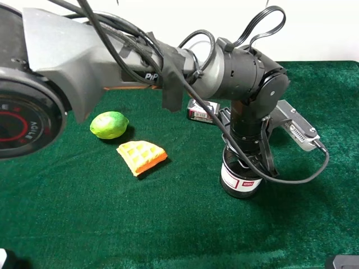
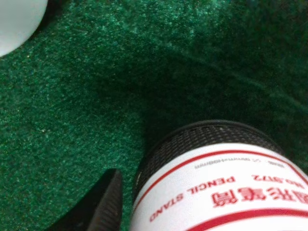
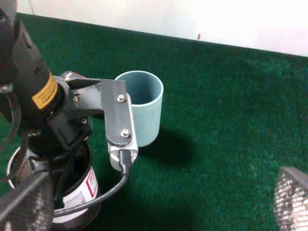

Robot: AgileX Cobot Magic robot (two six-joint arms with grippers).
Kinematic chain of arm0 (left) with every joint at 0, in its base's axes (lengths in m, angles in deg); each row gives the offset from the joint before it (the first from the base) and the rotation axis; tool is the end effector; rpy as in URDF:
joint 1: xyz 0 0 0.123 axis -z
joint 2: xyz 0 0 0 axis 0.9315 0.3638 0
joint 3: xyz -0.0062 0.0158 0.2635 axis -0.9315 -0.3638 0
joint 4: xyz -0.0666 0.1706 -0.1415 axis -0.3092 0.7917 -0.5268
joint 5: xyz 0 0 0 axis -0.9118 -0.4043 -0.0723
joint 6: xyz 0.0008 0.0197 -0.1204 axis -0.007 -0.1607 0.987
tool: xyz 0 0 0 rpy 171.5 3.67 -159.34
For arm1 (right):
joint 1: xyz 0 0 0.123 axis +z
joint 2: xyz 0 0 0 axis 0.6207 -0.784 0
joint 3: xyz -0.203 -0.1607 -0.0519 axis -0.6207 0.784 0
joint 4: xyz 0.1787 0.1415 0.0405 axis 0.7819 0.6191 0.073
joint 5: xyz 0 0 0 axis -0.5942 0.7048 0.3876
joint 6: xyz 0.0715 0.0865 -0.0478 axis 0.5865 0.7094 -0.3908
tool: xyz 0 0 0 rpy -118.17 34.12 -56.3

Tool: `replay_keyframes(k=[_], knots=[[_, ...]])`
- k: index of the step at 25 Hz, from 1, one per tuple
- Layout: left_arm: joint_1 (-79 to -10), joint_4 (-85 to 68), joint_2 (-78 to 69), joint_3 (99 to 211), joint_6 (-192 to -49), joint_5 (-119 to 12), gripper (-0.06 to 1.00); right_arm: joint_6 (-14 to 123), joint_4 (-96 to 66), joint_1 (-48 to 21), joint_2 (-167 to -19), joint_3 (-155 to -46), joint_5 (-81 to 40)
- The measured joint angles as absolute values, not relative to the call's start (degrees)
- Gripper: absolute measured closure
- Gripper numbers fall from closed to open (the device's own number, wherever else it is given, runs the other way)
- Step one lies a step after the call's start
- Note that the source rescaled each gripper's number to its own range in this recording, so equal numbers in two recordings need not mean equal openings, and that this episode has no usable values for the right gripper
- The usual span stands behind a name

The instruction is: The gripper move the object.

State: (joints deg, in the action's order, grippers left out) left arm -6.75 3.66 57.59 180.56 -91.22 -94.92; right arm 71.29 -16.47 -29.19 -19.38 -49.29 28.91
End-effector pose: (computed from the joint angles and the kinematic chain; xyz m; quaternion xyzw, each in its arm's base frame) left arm 0.2209 -0.4179 0.0870 0.5345 0.8277 -0.0898 0.1456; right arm 0.0244 0.0157 0.2587 -0.1127 0.8318 0.0705 0.5389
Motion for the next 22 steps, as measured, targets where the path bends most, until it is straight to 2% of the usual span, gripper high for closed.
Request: replay_keyframes(k=[10, 14, 20, 22], knots=[[-6.5, 3.7, 57.6, 180.6, -90.3, -95.0, 0.94, 71.3, -16.5, -29.2, -19.4, -49.3, 28.9], [-6.5, 3.7, 57.6, 180.6, -90.2, -95.6, 0.87, 71.3, -16.5, -29.2, -19.4, -49.3, 28.9], [-6.5, 3.7, 57.6, 181.6, -90.2, -97.5, 0.83, 71.3, -16.5, -29.2, -19.4, -49.3, 28.9], [-6.5, 4.1, 57.6, 182.7, -90.2, -98.6, 0.78, 71.3, -16.5, -29.2, -19.4, -49.3, 28.9]])
